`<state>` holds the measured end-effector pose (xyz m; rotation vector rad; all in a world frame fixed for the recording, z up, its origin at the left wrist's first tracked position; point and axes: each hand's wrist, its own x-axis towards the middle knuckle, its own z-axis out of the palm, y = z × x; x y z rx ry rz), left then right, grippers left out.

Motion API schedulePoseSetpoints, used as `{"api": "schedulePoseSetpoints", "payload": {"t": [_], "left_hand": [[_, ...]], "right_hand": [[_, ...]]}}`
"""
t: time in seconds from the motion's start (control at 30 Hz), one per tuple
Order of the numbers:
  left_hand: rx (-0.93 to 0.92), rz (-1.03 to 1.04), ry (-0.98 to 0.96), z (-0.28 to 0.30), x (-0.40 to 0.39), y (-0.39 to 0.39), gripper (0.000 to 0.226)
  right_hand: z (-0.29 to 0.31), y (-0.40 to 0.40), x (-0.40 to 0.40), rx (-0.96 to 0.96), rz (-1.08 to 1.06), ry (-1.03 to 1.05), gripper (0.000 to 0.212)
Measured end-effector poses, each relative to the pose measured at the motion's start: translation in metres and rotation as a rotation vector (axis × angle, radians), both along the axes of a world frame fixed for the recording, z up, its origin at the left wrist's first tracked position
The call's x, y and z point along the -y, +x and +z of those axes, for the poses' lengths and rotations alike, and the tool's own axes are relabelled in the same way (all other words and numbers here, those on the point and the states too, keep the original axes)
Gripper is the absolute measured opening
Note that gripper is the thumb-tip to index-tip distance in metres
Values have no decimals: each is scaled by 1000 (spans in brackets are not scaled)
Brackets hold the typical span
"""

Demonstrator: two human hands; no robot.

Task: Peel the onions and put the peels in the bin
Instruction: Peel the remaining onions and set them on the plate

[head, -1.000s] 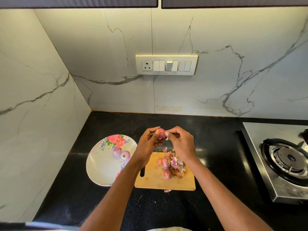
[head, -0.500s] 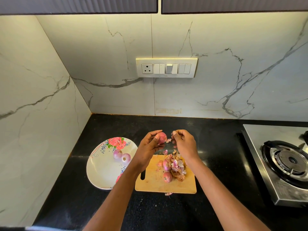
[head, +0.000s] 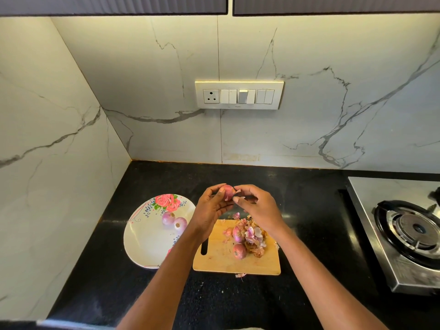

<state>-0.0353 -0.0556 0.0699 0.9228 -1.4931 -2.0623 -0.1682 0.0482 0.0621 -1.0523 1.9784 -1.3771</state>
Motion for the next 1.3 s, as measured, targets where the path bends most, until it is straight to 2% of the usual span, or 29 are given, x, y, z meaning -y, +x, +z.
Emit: {"api": "schedulePoseSetpoints", "payload": {"t": [0.33,0.7,0.83,1.03,1.3], "left_hand": [[12,-28,48,8,-2,-1,32],[6,-45,124,12,-5,0,31],[-29,-36,151,14,-8,-1,35],[-48,-44,-40,15,-12,-4,25],[-80,-117,124,16,-6,1,33]], "right_hand": [[12,3,0,-52,-73,-140,14],[14,-4,-2,8,-14,-133,15],[16,-3,-1,-59,-81,-137,9],[19,-4,4,-171,-183,-134,6],[16,-8,2,-138,-84,-115,10]]}}
